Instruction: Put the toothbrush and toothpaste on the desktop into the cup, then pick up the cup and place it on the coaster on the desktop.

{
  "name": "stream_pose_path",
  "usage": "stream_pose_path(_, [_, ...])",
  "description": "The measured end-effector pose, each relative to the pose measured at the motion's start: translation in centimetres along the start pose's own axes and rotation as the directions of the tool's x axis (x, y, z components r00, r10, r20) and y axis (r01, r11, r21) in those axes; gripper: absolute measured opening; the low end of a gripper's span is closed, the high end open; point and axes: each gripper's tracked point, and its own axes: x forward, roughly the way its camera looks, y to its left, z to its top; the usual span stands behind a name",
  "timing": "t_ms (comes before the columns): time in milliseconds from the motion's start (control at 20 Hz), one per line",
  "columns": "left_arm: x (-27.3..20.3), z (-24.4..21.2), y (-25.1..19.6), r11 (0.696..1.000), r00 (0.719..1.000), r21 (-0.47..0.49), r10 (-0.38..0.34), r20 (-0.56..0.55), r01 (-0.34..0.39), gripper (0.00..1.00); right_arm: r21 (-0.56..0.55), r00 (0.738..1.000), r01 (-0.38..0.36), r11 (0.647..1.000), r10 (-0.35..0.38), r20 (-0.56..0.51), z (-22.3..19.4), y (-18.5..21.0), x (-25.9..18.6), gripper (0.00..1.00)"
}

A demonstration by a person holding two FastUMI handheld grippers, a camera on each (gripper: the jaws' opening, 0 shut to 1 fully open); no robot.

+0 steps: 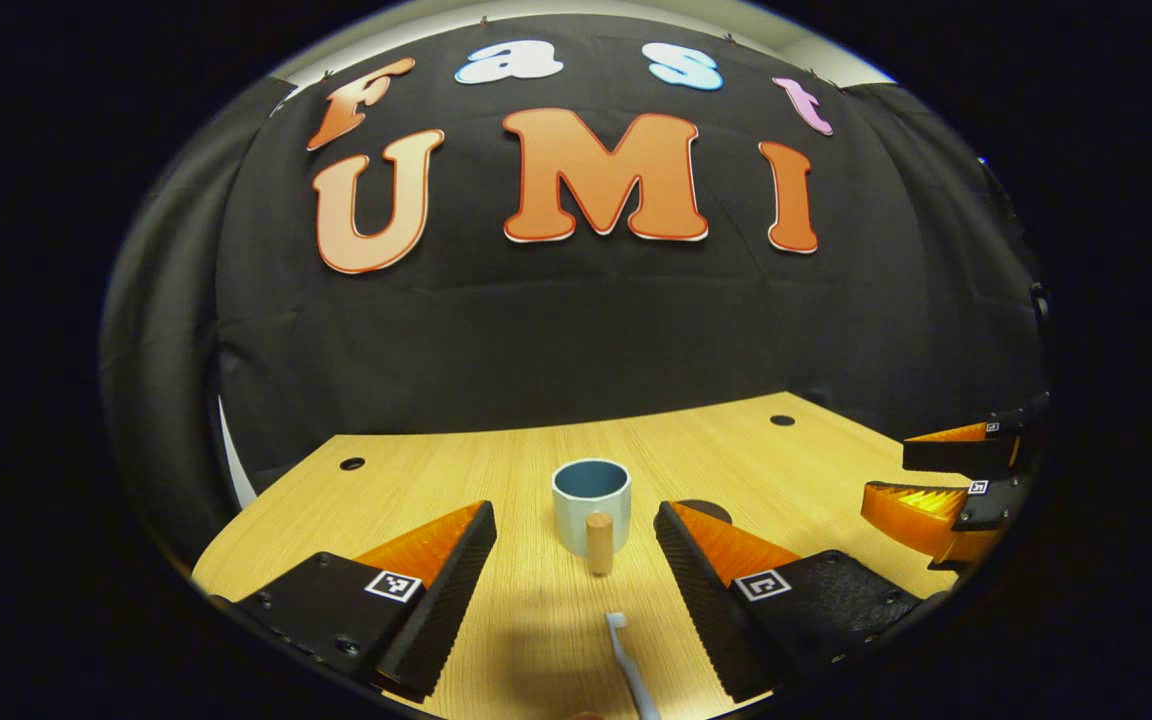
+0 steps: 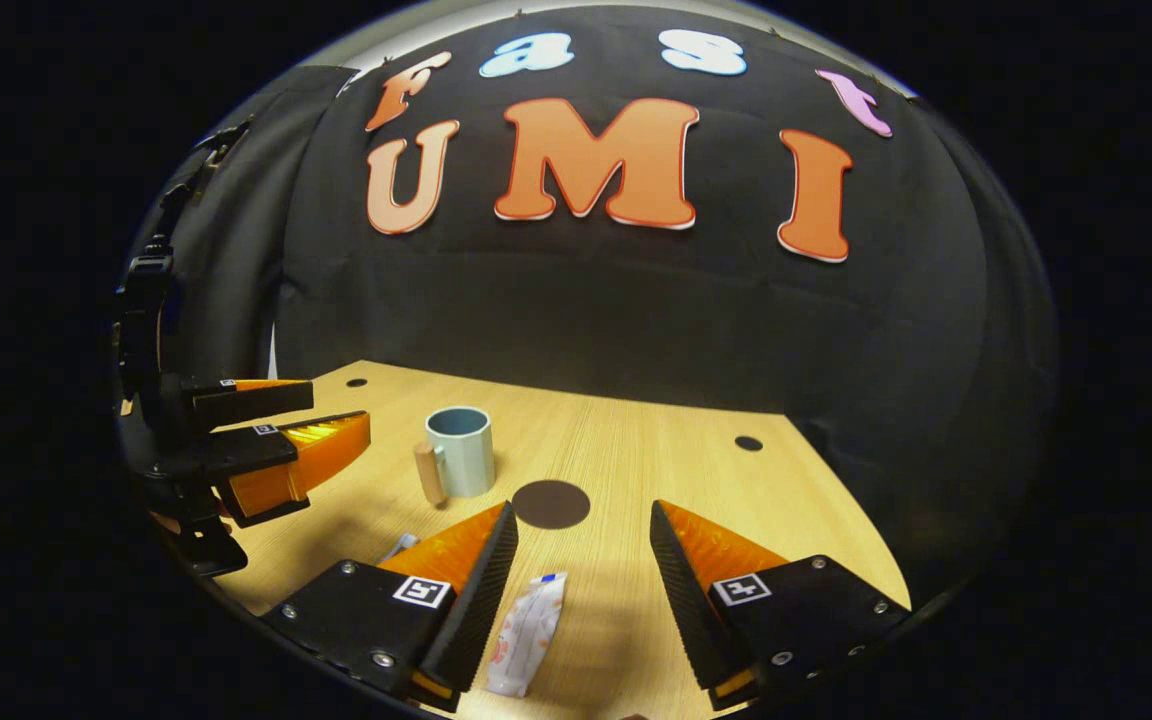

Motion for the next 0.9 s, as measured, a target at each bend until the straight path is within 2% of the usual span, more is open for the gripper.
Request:
stream_pose_path(150, [0.4,-2.2,-0.5,1.000,0.996,0.001,-0.029,-0.085,0.029,0.97,0.012,0.995,-0.019,1.000,0.020,-0.097,-2.2,0.7,0.7,0.75])
stream_pose_path(300, [0.7,-4.3,-0.9,0.999,0.988,0.009,-0.039,-0.152,0.041,0.98,0.033,0.978,-0.023,0.999,0.029,-0.205,-5.1,1.5,1.3,0.76])
stream_pose_path(450, [0.8,-6.8,-2.1,0.997,0.970,-0.025,-0.075,-0.231,0.071,0.97,0.029,0.961,-0.024,0.999,0.031,-0.274,-6.7,1.8,1.5,0.76])
stream_pose_path(500, [0.8,-7.6,-2.4,0.996,0.962,-0.039,-0.086,-0.259,0.079,0.97,0.019,0.957,-0.026,1.000,0.030,-0.288,-7.4,1.9,1.5,0.70])
stream_pose_path(700, [0.9,-11.1,-2.9,0.993,0.921,-0.079,-0.108,-0.373,0.085,0.98,0.001,0.937,-0.031,1.000,0.030,-0.347,-9.5,2.8,2.2,0.71])
stream_pose_path(850, [1.3,-13.8,-3.7,0.990,0.870,-0.113,-0.125,-0.477,0.081,0.96,0.005,0.920,-0.035,0.999,0.034,-0.392,-10.4,3.2,2.3,0.72])
stream_pose_path(900, [0.9,-14.6,-3.7,0.990,0.851,-0.116,-0.125,-0.510,0.077,0.91,0.007,0.912,-0.035,0.999,0.035,-0.408,-11.0,3.3,2.4,0.71])
